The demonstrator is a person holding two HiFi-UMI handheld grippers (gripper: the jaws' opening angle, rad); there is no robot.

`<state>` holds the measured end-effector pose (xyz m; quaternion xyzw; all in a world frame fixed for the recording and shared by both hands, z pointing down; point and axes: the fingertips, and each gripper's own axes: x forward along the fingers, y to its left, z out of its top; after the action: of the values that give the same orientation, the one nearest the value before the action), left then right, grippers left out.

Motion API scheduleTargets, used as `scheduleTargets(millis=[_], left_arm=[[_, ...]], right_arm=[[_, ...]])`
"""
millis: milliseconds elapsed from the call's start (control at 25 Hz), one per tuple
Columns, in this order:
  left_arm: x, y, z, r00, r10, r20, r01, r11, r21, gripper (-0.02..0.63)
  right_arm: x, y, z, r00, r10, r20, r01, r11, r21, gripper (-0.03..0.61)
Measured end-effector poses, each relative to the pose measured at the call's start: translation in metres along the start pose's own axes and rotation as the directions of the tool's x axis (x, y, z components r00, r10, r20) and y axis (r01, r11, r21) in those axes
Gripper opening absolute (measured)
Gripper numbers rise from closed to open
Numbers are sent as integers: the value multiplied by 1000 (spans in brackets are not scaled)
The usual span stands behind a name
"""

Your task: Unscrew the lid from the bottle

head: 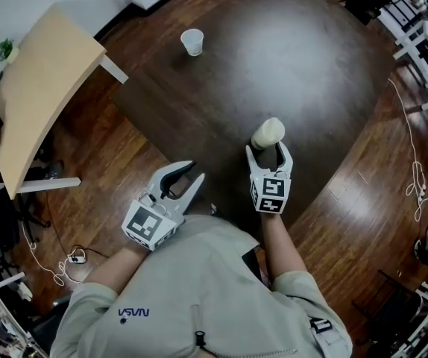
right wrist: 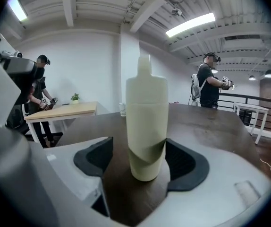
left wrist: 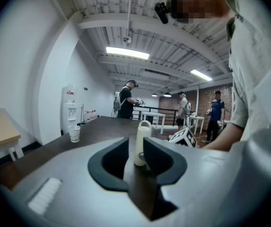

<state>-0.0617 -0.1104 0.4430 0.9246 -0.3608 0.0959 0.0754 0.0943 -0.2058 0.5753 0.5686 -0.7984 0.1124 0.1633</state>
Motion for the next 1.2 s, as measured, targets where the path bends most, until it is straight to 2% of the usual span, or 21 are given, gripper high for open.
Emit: scheduleTargets(millis=[400,680,880,960,1120,1200], left_arm=[[-1,12,-2,998,54,-31,-55,998,-19,75],[-7,22,-3,996,62,-69,-63,998,-5,75],[-13,27,-6,995,68,-73,-69,998,-15,74],[-13,26,-7,995,72,-67,-73,997,-22,71],[-15,28,-3,996,75,-46,-76,997,-31,57],[-20,33,0,997,65,-30,-67,996,-53,3]], right_arm=[[33,-6,-15,1000,25,-7,-25,1000,4,345],[52,-4,3,999,38,34,-37,999,-32,345],[60,-6,8,999,23,29,-21,998,-65,342],[59,-9,7,999,28,18,-27,997,-73,320],[52,-1,12,994,108,-12,-108,992,-63,299],[46,17,21,980,200,-21,-201,978,-49,298]])
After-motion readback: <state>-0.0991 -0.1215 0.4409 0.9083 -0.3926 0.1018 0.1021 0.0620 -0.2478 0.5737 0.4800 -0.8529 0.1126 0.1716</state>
